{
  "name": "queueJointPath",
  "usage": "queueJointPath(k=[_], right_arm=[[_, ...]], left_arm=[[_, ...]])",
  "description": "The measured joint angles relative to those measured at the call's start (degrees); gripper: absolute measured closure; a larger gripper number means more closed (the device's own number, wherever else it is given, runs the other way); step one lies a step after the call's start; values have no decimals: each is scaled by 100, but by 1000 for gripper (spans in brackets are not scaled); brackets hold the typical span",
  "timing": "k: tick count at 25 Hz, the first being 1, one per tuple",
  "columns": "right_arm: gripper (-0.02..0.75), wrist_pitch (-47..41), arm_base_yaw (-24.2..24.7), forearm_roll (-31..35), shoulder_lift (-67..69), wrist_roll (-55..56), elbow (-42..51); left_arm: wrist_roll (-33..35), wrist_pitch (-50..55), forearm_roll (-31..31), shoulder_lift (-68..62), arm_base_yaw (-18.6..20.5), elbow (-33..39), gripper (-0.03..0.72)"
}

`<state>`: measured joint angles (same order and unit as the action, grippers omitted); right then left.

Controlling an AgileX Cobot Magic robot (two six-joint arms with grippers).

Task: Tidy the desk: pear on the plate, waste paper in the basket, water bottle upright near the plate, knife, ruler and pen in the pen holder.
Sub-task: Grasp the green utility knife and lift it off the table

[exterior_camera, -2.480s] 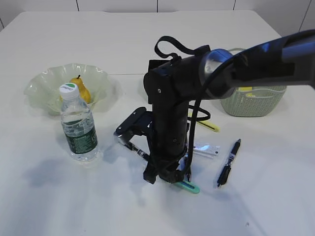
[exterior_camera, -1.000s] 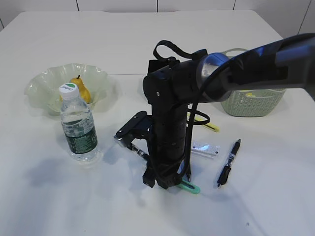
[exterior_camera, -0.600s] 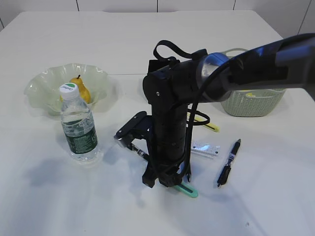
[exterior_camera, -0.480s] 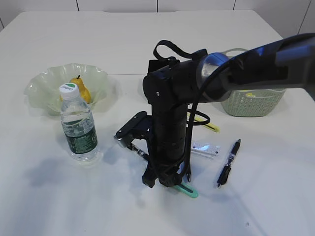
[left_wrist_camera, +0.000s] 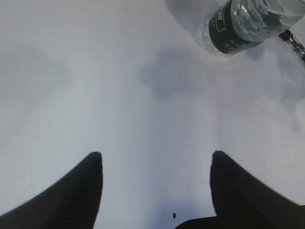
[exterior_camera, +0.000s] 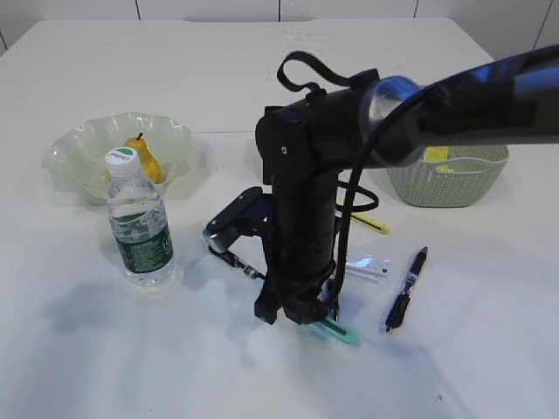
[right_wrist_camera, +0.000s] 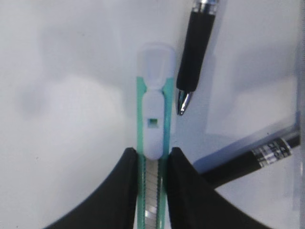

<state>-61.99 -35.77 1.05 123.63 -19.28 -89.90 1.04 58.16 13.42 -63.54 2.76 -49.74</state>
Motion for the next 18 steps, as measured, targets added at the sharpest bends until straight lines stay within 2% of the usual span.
queueJointPath(k=[10, 18], right_arm=[[609, -268, 26, -19, -1009, 0, 0], [609, -435, 448, -19, -1855, 0, 11]], left_arm=[[0, 64, 0, 0, 0, 0, 191], [0, 141, 0, 0, 0, 0, 192]])
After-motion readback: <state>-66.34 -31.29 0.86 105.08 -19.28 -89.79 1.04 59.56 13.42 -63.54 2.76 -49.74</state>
